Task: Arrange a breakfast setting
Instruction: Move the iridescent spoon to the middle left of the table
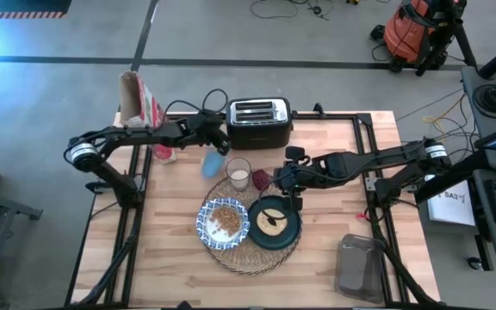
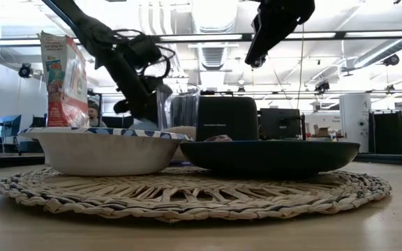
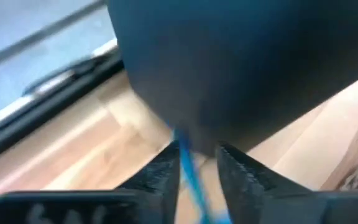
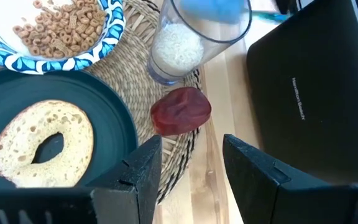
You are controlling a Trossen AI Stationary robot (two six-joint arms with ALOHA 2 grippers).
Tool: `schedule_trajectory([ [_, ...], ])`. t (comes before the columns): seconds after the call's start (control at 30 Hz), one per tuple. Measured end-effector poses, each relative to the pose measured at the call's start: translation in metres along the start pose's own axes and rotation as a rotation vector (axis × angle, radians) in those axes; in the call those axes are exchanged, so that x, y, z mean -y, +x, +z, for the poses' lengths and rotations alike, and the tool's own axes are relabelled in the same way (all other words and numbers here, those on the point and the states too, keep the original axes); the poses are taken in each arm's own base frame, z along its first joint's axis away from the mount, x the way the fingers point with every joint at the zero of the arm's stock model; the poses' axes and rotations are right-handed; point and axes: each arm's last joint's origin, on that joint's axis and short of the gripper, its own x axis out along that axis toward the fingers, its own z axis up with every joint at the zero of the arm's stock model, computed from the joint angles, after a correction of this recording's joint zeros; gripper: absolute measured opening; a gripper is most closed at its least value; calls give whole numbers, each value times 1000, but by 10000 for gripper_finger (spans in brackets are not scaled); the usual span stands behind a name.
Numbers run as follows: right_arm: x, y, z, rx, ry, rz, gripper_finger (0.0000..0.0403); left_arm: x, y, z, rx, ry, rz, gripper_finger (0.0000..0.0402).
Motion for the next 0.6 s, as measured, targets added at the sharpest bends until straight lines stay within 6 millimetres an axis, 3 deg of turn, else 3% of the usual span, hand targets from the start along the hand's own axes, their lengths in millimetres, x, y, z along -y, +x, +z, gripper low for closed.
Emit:
schedule_trajectory([
  [0.2, -1, 1, -2, -7, -10, 0, 160, 1, -6, 3, 13, -26, -37, 7],
  [0.47, -1, 2, -2, -8, -11, 0, 160, 5, -14, 15, 21, -20, -134, 0],
  [0.6, -1, 2, -2, -9, -5, 0, 160, 5, -18, 14, -55, 23, -155, 0],
])
